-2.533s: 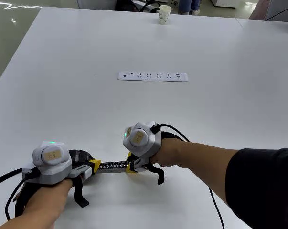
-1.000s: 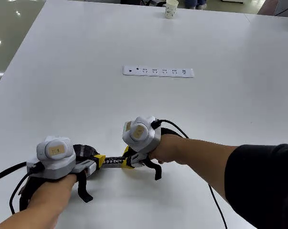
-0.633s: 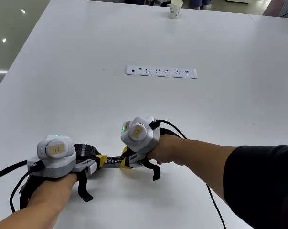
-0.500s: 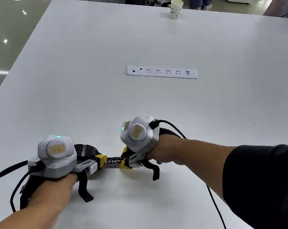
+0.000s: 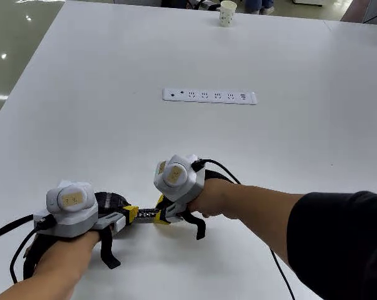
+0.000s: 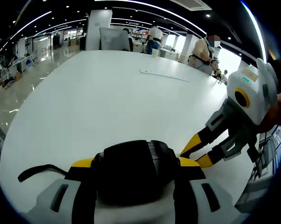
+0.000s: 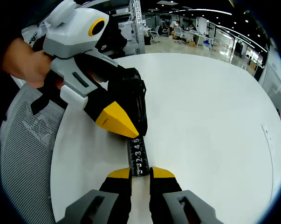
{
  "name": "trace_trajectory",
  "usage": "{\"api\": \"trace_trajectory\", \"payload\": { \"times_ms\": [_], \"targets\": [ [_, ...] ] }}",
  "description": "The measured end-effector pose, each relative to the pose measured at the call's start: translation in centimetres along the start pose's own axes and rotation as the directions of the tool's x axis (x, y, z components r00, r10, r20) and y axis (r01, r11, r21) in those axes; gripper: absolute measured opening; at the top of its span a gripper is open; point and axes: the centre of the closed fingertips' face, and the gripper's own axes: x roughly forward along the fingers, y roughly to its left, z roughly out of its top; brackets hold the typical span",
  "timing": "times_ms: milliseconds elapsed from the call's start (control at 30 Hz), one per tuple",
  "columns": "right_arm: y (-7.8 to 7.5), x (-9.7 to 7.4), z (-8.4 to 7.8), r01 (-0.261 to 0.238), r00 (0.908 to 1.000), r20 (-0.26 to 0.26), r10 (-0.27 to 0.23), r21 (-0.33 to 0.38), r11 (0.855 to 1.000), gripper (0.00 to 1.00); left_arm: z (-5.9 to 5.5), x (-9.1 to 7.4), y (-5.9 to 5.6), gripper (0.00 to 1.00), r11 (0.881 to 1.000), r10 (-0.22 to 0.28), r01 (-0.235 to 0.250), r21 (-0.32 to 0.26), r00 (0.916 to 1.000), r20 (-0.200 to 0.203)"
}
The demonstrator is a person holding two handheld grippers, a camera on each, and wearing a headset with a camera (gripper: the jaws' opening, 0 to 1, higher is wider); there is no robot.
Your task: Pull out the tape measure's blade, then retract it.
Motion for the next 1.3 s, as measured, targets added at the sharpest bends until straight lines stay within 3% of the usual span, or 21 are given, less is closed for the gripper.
{"api": "trace_trajectory", "payload": {
  "times_ms": [1300],
  "targets": [
    [0.3,0.8,1.2,0.010,0.9991,0.042,-0.011,0.028,1.000,0.10,-0.1,-0.1,-0.1,0.62,0.999,-0.029,0.028,-0.015,0.9994,-0.017]
  ]
}}
